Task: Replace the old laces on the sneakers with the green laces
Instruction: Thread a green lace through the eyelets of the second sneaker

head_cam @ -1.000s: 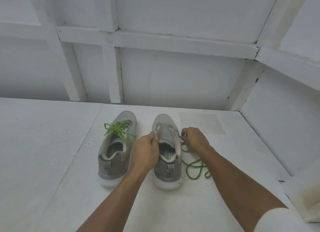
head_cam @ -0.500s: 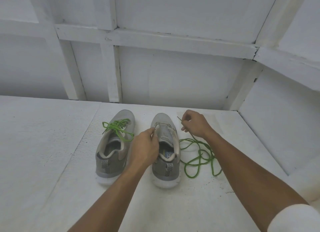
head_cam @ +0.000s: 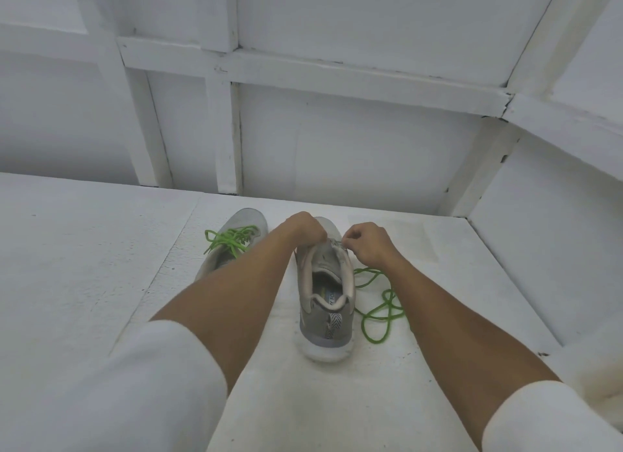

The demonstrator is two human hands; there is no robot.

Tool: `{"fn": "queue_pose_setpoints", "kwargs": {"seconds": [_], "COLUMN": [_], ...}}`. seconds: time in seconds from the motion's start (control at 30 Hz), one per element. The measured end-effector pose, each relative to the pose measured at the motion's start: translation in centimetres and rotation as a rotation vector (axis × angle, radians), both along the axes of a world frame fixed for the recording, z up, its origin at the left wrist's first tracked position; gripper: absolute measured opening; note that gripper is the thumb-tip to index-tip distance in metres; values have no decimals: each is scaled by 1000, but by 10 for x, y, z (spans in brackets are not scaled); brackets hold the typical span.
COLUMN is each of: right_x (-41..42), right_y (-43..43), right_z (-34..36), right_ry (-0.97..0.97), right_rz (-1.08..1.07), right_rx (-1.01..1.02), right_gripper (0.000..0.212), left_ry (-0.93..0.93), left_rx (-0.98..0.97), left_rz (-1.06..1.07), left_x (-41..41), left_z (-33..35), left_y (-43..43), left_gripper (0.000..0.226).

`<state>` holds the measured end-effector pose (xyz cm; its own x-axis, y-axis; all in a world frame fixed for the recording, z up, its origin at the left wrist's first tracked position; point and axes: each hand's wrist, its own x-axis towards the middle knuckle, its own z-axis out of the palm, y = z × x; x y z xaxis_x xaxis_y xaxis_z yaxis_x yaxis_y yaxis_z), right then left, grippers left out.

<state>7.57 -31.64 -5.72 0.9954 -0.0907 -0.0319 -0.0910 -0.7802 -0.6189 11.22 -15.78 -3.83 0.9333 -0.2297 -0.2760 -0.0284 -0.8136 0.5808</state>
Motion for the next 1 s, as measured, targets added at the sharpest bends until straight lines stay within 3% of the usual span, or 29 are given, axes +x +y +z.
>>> {"fn": "queue_pose_setpoints", "kwargs": {"seconds": [0.23,0.57,0.73,1.0], "right_x": [1,8,9,10], "right_y": [4,14,19,20], "right_z": [2,12,0,-3], "right_ry": [-30,-13,-29,12], "right_rz": [53,192,109,14], "right_rx": [-111,-382,-279,-102], "right_gripper": [15,18,5,16], "left_ry": [11,-59,-108,-135], "left_rx": [14,-62,-66,-11], "left_rz": [8,138,144,128], "left_x": [17,16,15,13], "left_z": [-16,-34,-41,-47], "left_y": [-6,-10,-11,-16], "left_gripper": [36,22,22,31]}}
